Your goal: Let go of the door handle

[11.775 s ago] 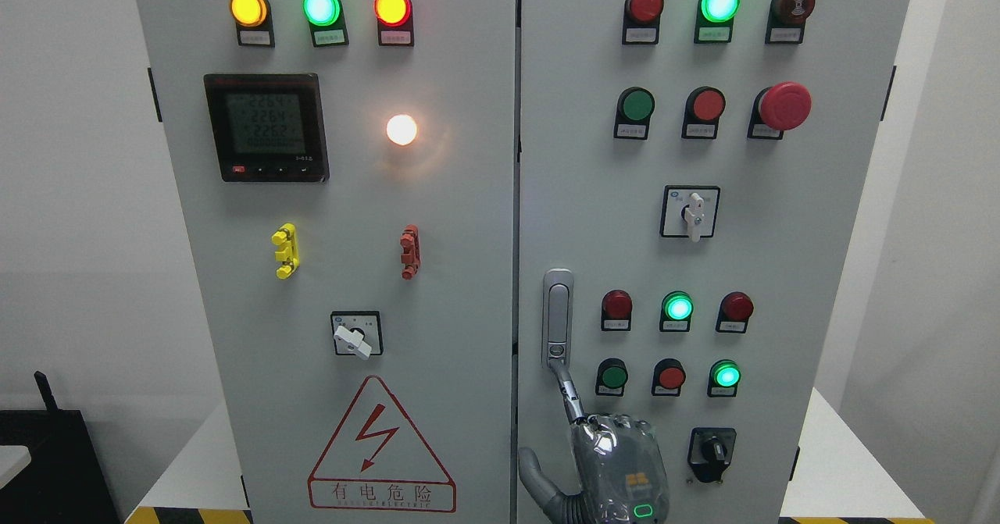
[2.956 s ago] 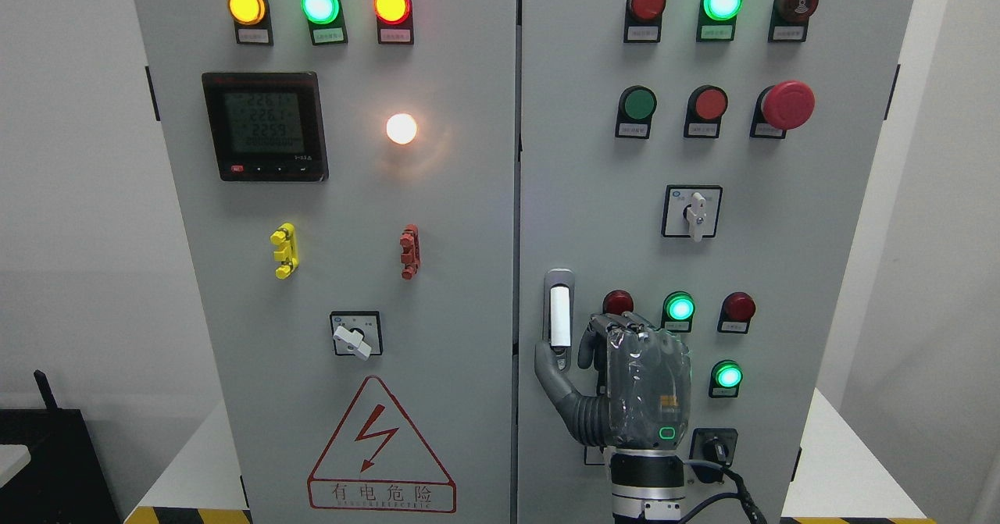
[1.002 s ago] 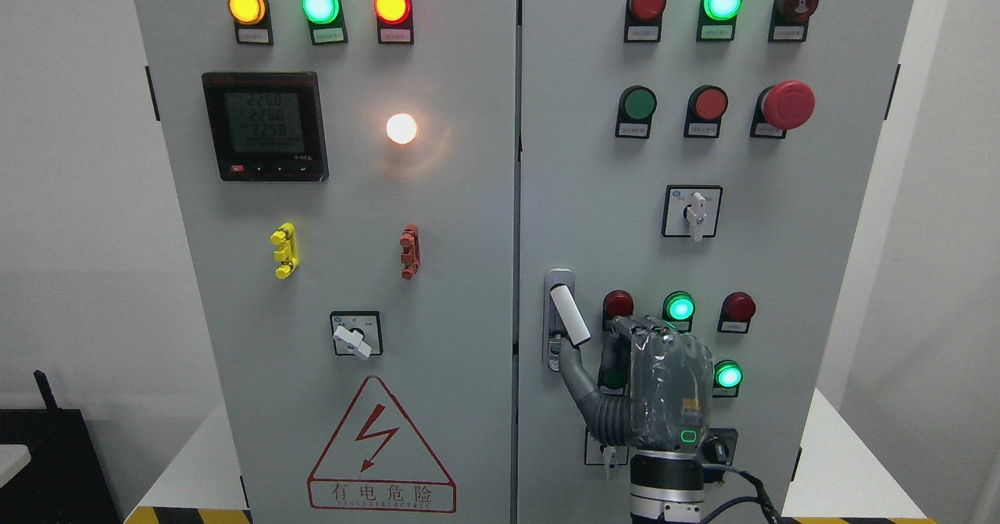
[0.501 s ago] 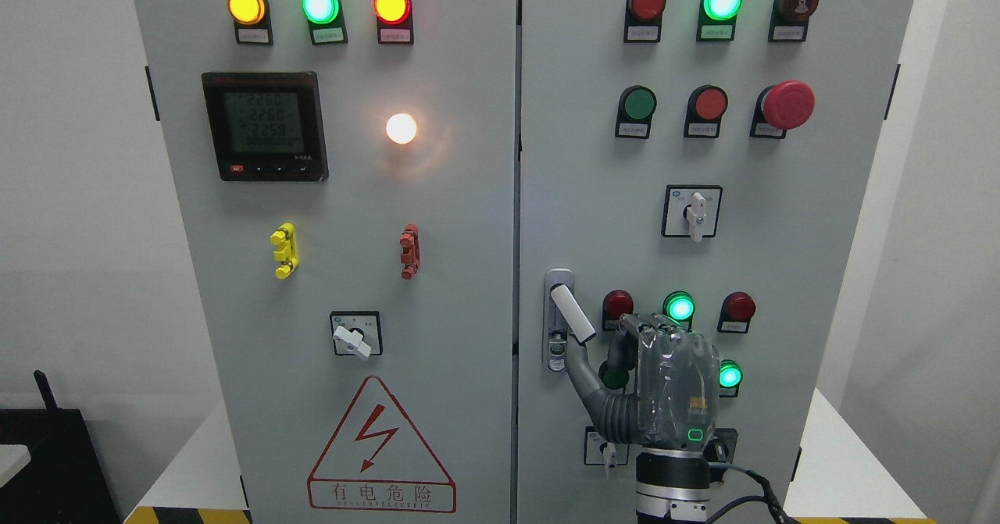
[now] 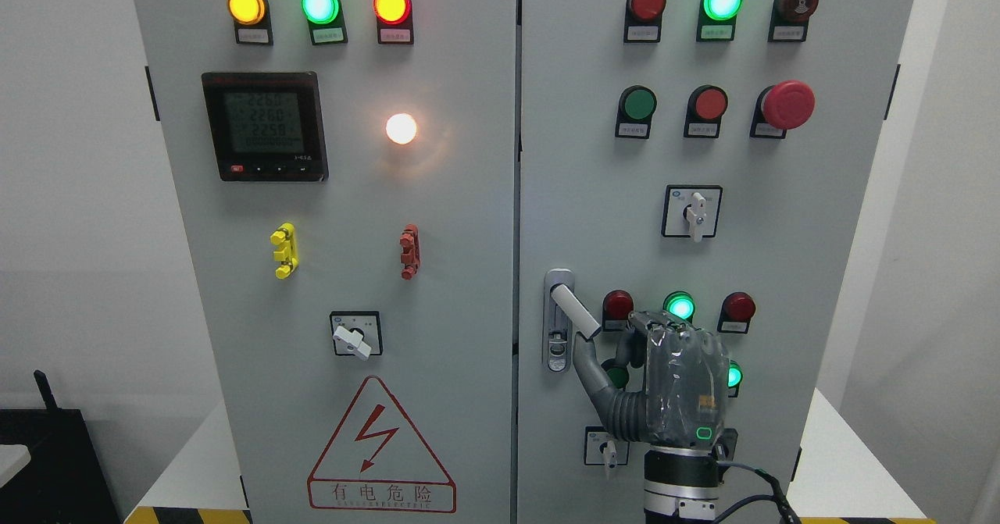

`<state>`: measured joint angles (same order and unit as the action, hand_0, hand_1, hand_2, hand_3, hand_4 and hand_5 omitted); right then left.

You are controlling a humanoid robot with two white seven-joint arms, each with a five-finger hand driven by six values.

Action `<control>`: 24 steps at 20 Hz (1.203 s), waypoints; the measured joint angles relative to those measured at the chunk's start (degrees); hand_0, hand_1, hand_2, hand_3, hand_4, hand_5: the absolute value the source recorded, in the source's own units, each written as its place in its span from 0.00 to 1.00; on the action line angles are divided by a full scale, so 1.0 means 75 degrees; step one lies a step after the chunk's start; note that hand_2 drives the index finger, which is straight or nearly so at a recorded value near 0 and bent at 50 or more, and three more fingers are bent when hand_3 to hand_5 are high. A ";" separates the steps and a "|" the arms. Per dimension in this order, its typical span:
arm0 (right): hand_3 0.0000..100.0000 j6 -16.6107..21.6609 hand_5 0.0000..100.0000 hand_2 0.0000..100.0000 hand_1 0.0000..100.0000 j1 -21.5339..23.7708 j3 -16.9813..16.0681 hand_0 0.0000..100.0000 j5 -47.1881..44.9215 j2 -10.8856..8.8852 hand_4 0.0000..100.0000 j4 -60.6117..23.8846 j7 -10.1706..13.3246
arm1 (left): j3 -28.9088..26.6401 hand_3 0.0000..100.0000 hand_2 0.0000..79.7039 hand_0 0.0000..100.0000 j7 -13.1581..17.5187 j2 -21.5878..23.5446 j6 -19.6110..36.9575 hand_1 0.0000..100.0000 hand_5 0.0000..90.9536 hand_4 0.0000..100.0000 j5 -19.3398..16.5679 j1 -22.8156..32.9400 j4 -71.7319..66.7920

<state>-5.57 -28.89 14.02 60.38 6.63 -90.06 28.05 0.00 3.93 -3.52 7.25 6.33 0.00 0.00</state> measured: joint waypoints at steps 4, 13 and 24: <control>1.00 0.0001 0.95 0.90 0.64 -0.0016 -0.0025 0.38 0.0000 -0.0016 0.91 -0.0024 0.0015 | 0.0000 0.00 0.00 0.12 0.0000 0.0000 0.0000 0.39 0.00 0.00 0.0000 0.0000 0.0000; 1.00 0.0001 0.95 0.91 0.64 -0.0058 -0.0062 0.38 -0.0001 -0.0036 0.91 -0.0066 0.0003 | 0.0000 0.00 0.00 0.12 0.0001 0.0000 0.0000 0.39 0.00 0.00 0.0000 0.0000 0.0000; 1.00 0.0001 0.95 0.91 0.63 -0.0063 -0.0097 0.38 -0.0030 -0.0073 0.91 -0.0133 -0.0004 | 0.0000 0.00 0.00 0.12 0.0002 0.0000 0.0000 0.39 0.00 0.00 0.0000 0.0000 0.0000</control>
<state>-5.56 -29.36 13.29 60.16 6.08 -91.06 28.01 0.00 3.94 -3.52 7.25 6.33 0.00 0.00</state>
